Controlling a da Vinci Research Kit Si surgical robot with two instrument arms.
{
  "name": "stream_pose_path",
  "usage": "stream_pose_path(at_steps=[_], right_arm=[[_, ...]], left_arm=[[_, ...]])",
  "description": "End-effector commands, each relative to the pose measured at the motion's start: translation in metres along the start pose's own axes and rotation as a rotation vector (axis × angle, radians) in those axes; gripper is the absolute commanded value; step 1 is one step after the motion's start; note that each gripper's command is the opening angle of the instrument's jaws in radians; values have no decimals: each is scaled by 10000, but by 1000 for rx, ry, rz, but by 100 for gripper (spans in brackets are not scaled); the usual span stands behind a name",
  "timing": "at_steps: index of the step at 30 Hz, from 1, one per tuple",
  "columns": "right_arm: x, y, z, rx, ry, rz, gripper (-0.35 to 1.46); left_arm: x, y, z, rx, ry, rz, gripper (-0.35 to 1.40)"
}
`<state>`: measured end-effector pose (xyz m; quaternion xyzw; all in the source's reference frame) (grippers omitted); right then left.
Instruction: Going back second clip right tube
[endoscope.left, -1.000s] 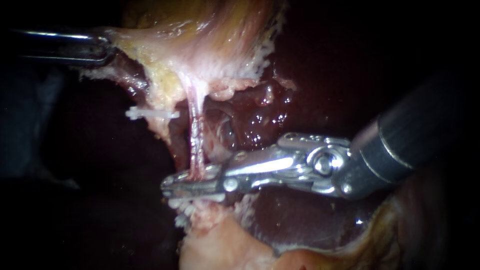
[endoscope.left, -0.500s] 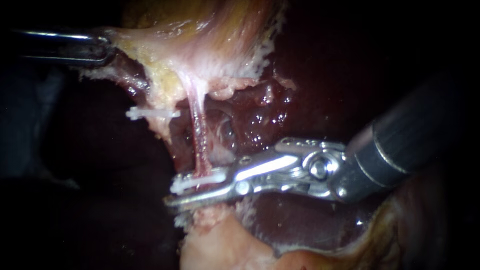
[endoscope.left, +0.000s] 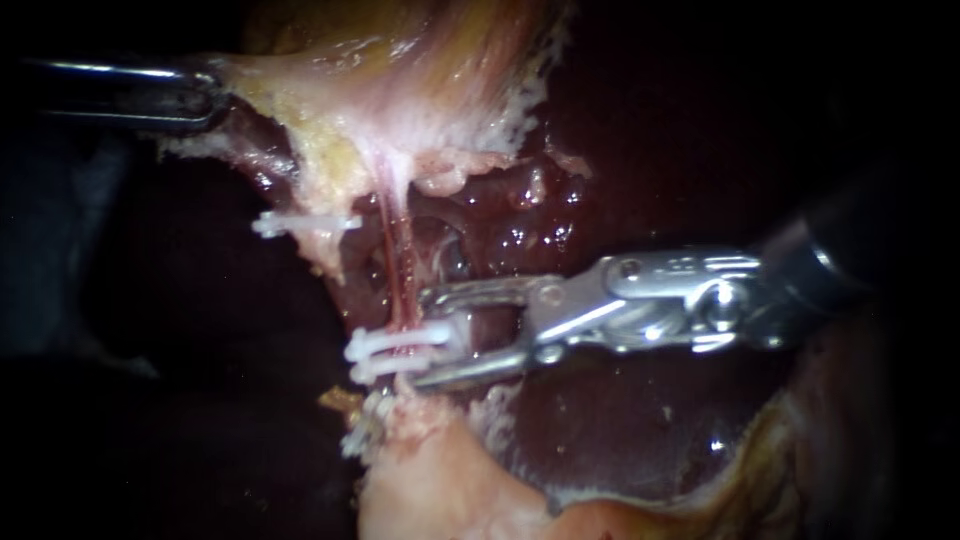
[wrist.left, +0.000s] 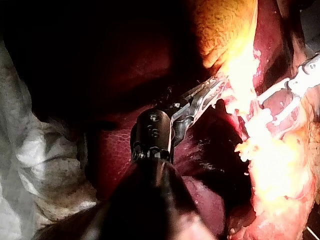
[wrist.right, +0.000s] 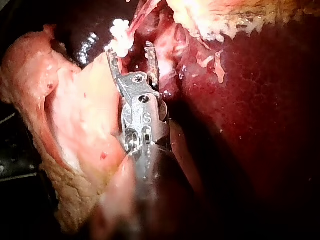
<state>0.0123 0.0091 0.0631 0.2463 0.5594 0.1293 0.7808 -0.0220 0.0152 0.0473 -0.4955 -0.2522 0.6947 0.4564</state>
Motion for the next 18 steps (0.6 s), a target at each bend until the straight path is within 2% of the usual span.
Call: stream_pose_path(at_steps=[1,6,9,13,18], right_arm=[[0,-2,-9,-5,0,-15,50],[0,-6,-59,-20,-3,-67,50],[1,-6,-82,-33,-22,-88,50],[2,-5,-97,-49,-64,-109,50],[1,-5,-100,-52,-67,-114,50]], left_arm=[[0,0,0,-1,0,0,-35],[0,0,-1,-1,0,1,-35],[0,0,-1,-1,0,1,-35],[0,0,-1,-1,0,1,-35],[-1,0,1,0,0,1,-35]])
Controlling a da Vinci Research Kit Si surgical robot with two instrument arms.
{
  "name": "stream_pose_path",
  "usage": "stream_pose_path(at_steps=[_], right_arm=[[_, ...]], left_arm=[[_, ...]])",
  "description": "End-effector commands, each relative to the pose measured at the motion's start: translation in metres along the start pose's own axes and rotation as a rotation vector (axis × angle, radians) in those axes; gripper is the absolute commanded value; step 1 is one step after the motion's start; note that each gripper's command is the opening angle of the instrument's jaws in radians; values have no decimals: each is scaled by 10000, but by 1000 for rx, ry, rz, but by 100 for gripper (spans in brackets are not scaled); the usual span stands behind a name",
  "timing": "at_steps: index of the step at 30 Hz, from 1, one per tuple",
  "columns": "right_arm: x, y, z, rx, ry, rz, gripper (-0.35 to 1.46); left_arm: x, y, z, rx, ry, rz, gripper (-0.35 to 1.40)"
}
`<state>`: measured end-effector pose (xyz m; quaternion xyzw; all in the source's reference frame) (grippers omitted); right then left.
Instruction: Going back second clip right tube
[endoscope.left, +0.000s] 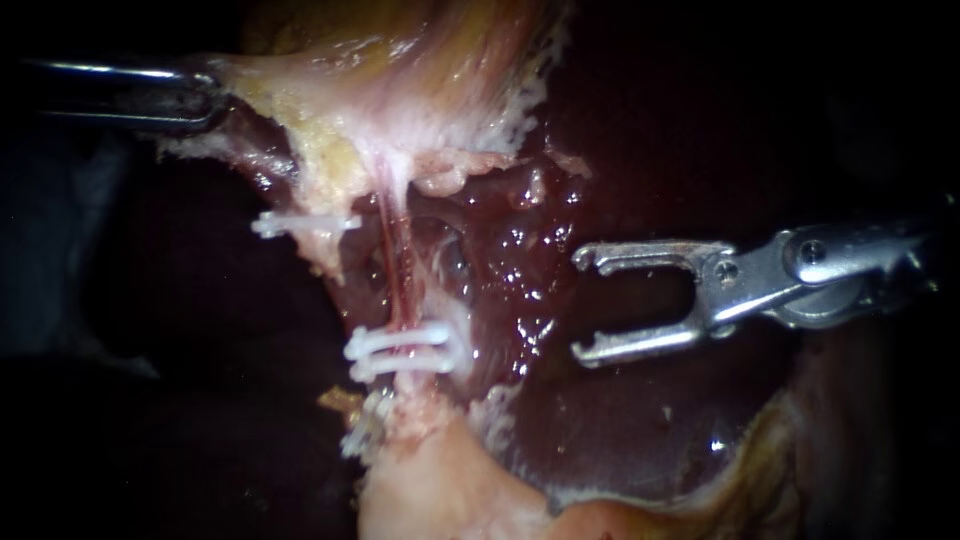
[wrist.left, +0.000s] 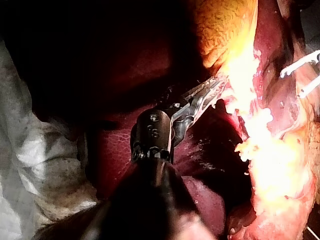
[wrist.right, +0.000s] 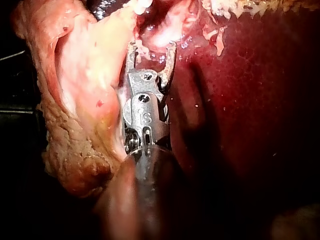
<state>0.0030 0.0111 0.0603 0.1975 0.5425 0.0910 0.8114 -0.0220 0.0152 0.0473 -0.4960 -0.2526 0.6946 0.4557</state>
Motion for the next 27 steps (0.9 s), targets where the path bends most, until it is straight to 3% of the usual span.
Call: stream_pose_path(at_steps=[1,8,16,27], right_arm=[[0,0,0,1,-1,1,50],[0,-1,0,1,-1,0,50],[-1,-1,0,1,-1,0,50],[-1,-1,-1,2,0,0,50]], left_arm=[[-1,0,2,2,1,0,-35],[-15,-5,24,14,11,9,-35],[-27,-12,49,13,-4,17,-35],[-28,-16,49,13,-7,19,-35]])
